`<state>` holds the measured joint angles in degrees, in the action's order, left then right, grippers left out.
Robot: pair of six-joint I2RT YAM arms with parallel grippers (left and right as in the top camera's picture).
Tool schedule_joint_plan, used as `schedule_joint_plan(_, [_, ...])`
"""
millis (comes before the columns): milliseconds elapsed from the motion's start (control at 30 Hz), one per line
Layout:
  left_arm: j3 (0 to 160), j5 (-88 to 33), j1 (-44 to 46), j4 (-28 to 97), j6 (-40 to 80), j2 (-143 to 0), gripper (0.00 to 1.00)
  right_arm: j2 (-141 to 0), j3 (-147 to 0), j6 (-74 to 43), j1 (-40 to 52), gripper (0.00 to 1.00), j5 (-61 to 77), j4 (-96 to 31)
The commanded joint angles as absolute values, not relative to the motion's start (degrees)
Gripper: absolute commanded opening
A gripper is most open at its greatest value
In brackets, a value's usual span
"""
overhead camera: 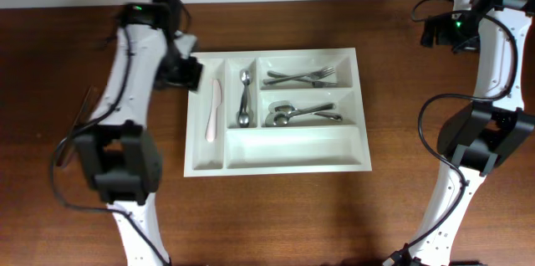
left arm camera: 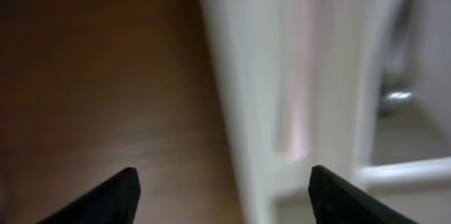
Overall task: Pack container
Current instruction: 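Lay the pink knife in the tray's narrow left compartment, release, then return the left gripper and grasp the serrated metal knife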
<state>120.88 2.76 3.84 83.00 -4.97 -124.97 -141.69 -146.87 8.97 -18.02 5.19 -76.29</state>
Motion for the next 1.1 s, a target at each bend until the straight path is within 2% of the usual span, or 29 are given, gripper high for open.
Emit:
schedule_joint_plan(0, [122.8,18.6,-0.9,84.7,-9.1,-118.9,0.81,-139.9,-147.4,8.5,-18.4,0.99,5.1,-76.3])
schedule_joint_plan(233, [122.2,19.6,-13.6,84.8,-11.6,-118.4,0.82,-139.9,-147.4,8.5,-18.4,0.99,5.1,-76.3])
schedule_joint_plan(533, [117.2,6.1,-29.4,80.3,-13.9,-118.4,0.82,-139.9,-147.4,8.5,-18.4,0.99,5.1,-76.3])
schedule_joint_plan(633, [112.0,-1.5,-32.4,77.4,-19.0,-118.4,0.82,-139.9,-147.4,8.5,-18.4,0.99,5.1,-76.3])
schedule_joint_plan(867, [98.6,-13.4,-32.3,67.8,-32.8,-118.4,0.82,-139.9,-147.4,8.5,-18.4,0.99,5.1,-76.3])
schedule_joint_plan(1067, [94.9,-13.5,-30.0,62.2,-36.8,-118.4,0.81,-139.9,-147.4,8.5,-18.4,0.99,5.1,-76.3])
